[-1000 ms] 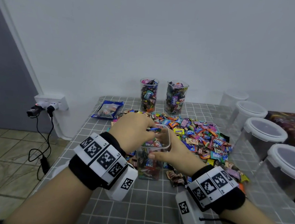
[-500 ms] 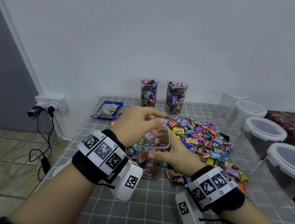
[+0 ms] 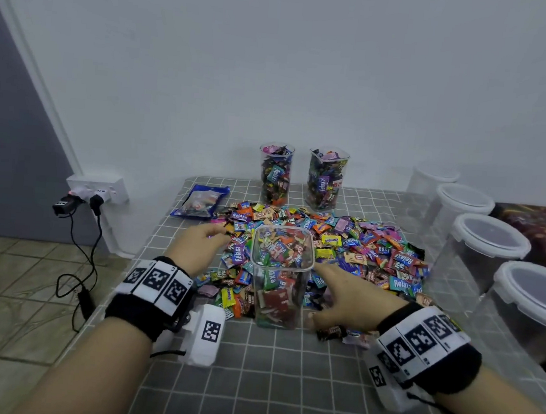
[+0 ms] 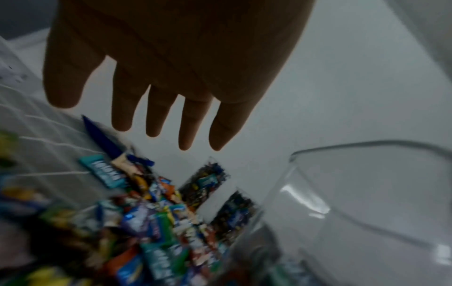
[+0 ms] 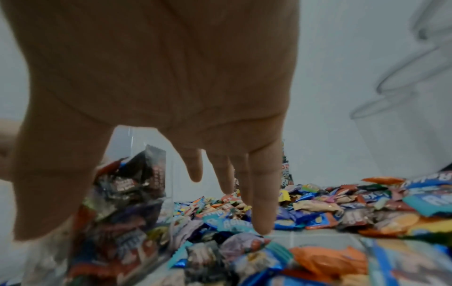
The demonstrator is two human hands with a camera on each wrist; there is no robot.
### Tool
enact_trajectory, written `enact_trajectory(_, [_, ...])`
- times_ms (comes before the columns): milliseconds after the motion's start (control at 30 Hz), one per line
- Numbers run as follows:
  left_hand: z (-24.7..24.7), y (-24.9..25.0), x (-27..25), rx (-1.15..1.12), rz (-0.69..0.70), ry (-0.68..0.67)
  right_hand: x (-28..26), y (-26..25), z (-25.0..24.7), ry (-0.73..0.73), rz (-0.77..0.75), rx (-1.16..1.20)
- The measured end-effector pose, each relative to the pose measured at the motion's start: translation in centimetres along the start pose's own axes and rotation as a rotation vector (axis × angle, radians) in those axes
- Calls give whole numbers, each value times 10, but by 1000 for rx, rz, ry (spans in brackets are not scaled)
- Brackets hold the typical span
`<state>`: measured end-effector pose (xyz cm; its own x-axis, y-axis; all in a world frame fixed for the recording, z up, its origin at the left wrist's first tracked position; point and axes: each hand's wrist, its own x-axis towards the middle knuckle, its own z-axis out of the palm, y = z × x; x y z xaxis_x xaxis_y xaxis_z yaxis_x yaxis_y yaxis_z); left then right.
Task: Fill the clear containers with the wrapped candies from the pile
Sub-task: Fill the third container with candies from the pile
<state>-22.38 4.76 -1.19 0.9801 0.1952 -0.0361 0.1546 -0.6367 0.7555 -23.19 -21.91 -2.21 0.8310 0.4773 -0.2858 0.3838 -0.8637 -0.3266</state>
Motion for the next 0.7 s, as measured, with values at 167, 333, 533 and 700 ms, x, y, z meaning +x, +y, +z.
enact_trajectory(167, [13,-24,19,226,-173,-9,-3,7,6,-130,120,-249])
enact_trajectory(333, [25,-33,28,223,-281,-102,-1,9,9,-212,185,-309])
enact_trajectory(533, [39,-34,22,350,-165,-338,8,7,12,-199,176,-308])
enact_trajectory(700, [48,-20,11,614,-48,-472,25,4,9,-179,191,-324])
